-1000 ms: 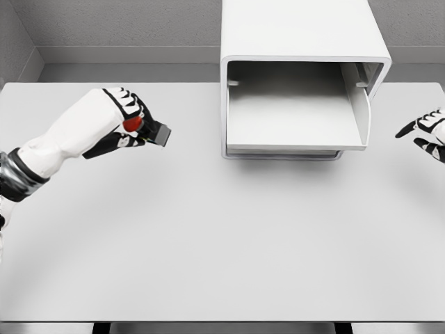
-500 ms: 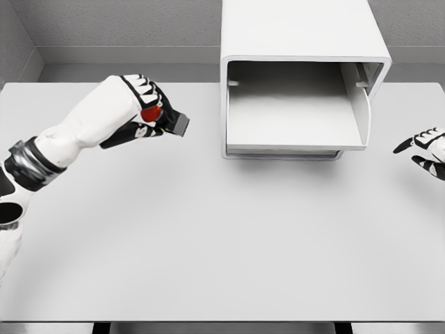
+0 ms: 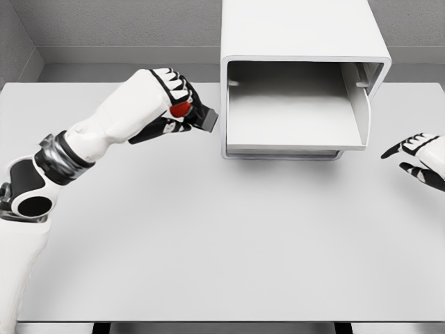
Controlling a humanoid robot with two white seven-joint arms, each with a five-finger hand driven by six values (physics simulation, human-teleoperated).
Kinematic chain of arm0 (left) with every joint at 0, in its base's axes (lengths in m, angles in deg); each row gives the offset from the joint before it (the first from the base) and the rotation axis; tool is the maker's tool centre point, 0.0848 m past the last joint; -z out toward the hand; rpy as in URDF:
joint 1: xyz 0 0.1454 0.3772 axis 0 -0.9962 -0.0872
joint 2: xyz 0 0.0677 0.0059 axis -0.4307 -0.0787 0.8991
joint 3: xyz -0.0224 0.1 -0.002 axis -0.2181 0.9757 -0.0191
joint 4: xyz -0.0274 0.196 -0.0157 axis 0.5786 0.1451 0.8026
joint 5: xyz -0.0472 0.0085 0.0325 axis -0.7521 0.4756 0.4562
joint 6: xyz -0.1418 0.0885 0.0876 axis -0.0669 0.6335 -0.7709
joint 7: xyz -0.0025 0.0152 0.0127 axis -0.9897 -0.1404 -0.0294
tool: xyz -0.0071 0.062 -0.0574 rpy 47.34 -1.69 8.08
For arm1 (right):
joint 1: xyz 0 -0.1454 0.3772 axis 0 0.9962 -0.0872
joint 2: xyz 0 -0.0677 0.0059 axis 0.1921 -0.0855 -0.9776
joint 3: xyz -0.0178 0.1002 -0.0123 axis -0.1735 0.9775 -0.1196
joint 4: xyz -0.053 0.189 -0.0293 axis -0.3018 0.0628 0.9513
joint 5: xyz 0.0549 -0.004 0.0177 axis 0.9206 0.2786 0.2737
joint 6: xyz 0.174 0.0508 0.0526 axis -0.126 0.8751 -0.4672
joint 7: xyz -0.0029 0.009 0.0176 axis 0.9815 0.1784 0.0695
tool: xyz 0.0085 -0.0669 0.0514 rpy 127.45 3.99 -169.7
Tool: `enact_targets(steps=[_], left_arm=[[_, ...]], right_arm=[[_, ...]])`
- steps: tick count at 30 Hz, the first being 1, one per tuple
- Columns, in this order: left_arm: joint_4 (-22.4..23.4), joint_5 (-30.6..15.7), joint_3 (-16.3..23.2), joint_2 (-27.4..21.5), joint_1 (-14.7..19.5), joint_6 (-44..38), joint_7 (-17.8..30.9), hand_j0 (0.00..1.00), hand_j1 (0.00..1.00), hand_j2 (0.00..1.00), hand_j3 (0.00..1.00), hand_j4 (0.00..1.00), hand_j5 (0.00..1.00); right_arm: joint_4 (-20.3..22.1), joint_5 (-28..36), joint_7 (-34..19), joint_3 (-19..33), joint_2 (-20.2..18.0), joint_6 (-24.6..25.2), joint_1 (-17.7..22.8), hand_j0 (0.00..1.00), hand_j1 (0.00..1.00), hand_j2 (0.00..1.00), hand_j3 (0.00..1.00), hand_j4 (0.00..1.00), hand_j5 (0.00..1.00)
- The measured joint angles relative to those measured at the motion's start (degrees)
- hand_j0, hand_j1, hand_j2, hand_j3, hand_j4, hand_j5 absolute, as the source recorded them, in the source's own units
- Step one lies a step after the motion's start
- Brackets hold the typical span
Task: Slide open multi-storey tabletop storage cabinets and put open load switch and slide close multi-storey tabletop storage cabinets
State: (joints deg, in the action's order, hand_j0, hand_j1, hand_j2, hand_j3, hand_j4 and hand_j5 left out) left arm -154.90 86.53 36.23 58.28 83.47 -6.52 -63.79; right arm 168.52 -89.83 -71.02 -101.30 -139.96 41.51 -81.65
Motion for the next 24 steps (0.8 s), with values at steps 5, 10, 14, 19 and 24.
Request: enact_targets(steps=[5, 10, 14, 19, 24], left_arm=[[0.0, 1.7, 0.1, 2.3, 0.3, 0.0, 0.0, 0.37, 0.37, 0.37, 0.37, 0.37, 0.37], [0.0, 3.1, 0.2, 4.3, 0.8, 0.0, 0.0, 0.37, 0.37, 0.37, 0.37, 0.37, 0.37], [0.0, 3.7, 0.9, 5.6, 1.1, 0.0, 0.1, 0.37, 0.37, 0.37, 0.37, 0.37, 0.37], [0.1, 5.5, 1.6, 7.9, 1.2, 0.0, 0.1, 0.37, 0.37, 0.37, 0.37, 0.37, 0.37], [0.1, 7.0, 2.1, 10.0, 1.6, 0.0, 0.1, 0.37, 0.37, 0.37, 0.37, 0.37, 0.37]], right_arm=[[1.6, 0.0, 0.1, -0.1, 0.0, 0.0, 0.8, 0.58, 0.58, 0.58, 0.58, 0.58, 0.58], [3.1, -0.2, 0.2, -0.1, 0.0, 0.0, 2.3, 0.58, 0.58, 0.58, 0.58, 0.58, 0.58], [4.2, -1.2, 1.2, -0.1, 0.2, 0.0, 3.2, 0.58, 0.58, 0.58, 0.58, 0.58, 0.58], [5.0, -1.6, 1.7, -0.1, 0.5, 0.0, 3.3, 0.59, 0.59, 0.59, 0.59, 0.59, 0.59], [6.2, -2.1, 1.8, -0.1, 1.1, 0.0, 4.3, 0.59, 0.59, 0.59, 0.59, 0.59, 0.59]])
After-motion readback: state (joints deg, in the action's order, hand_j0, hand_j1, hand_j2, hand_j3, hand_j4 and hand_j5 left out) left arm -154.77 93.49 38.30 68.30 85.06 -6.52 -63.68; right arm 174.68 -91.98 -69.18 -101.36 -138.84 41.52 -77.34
